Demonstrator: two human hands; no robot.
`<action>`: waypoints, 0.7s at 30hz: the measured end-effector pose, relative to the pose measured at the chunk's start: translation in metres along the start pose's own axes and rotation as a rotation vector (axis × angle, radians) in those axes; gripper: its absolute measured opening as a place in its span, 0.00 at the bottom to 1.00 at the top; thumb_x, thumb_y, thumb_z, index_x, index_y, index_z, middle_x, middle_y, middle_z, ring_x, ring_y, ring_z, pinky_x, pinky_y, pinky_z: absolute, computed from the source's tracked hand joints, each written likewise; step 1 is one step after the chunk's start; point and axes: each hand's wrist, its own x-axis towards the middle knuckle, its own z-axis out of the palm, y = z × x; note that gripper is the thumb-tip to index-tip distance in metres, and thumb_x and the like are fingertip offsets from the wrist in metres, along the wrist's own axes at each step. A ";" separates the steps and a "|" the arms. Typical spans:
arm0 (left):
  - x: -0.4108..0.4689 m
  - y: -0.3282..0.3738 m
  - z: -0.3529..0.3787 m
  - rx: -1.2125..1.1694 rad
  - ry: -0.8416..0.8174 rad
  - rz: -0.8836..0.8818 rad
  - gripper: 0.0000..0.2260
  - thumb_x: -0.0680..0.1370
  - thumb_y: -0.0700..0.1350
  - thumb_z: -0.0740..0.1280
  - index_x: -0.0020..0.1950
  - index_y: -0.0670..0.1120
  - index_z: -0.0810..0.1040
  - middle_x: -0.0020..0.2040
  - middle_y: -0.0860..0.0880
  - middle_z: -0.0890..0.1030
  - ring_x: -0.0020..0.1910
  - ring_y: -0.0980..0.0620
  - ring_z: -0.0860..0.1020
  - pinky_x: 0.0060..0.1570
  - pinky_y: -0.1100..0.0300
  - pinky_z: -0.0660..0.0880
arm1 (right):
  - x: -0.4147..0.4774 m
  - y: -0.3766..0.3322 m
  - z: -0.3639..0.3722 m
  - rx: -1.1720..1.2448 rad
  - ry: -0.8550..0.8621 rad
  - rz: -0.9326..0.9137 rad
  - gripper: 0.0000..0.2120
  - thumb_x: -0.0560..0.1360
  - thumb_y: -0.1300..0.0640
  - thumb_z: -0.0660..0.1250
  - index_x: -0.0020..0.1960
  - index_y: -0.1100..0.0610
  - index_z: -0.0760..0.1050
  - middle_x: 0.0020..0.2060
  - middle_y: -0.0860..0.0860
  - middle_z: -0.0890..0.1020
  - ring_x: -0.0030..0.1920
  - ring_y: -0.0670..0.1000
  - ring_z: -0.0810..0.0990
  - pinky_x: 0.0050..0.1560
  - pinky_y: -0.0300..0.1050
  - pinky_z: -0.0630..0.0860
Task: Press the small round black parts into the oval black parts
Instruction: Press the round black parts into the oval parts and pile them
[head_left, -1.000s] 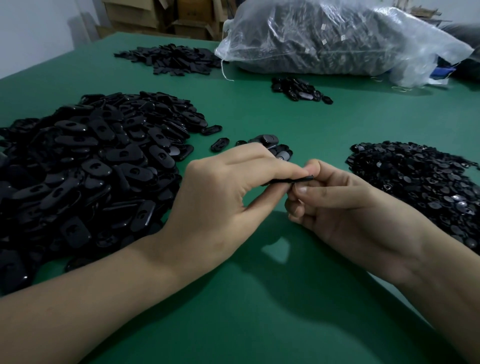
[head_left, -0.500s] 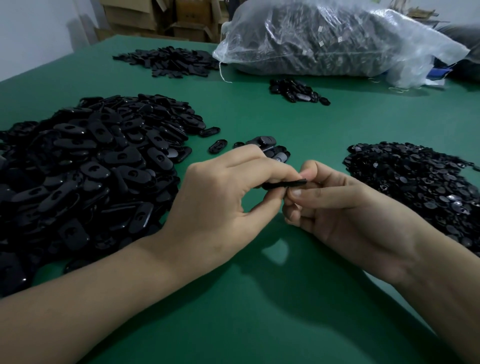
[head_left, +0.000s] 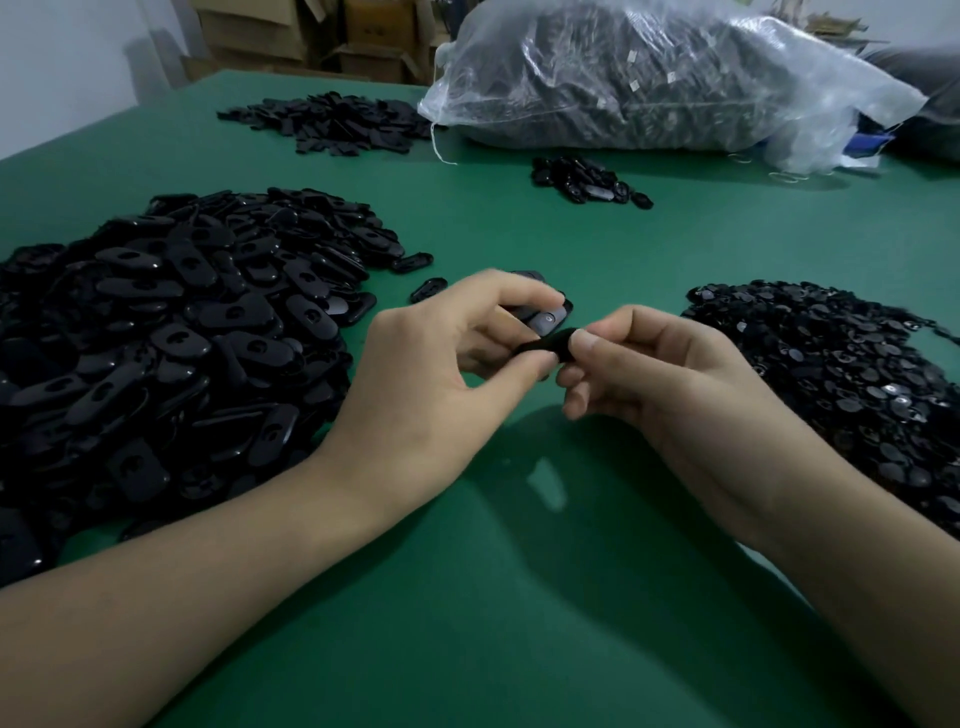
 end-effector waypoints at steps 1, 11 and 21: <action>0.000 0.000 0.000 0.000 -0.014 -0.005 0.15 0.74 0.39 0.78 0.59 0.50 0.84 0.43 0.55 0.85 0.44 0.58 0.85 0.49 0.68 0.80 | 0.000 0.001 0.000 -0.010 0.023 -0.004 0.08 0.72 0.56 0.71 0.46 0.61 0.78 0.38 0.56 0.83 0.35 0.51 0.81 0.43 0.42 0.81; 0.008 0.006 -0.006 0.178 -0.099 0.018 0.15 0.72 0.44 0.80 0.58 0.50 0.86 0.46 0.57 0.87 0.45 0.61 0.84 0.49 0.59 0.81 | 0.002 0.004 -0.002 -0.032 0.062 -0.001 0.07 0.74 0.54 0.72 0.45 0.58 0.80 0.36 0.54 0.83 0.32 0.49 0.79 0.40 0.41 0.79; 0.067 -0.017 -0.010 0.492 -0.209 -0.168 0.11 0.72 0.51 0.79 0.54 0.55 0.86 0.43 0.59 0.86 0.44 0.60 0.83 0.55 0.57 0.80 | 0.008 0.008 -0.015 -0.410 0.172 -0.141 0.04 0.79 0.59 0.71 0.51 0.51 0.79 0.36 0.52 0.85 0.33 0.48 0.81 0.42 0.49 0.76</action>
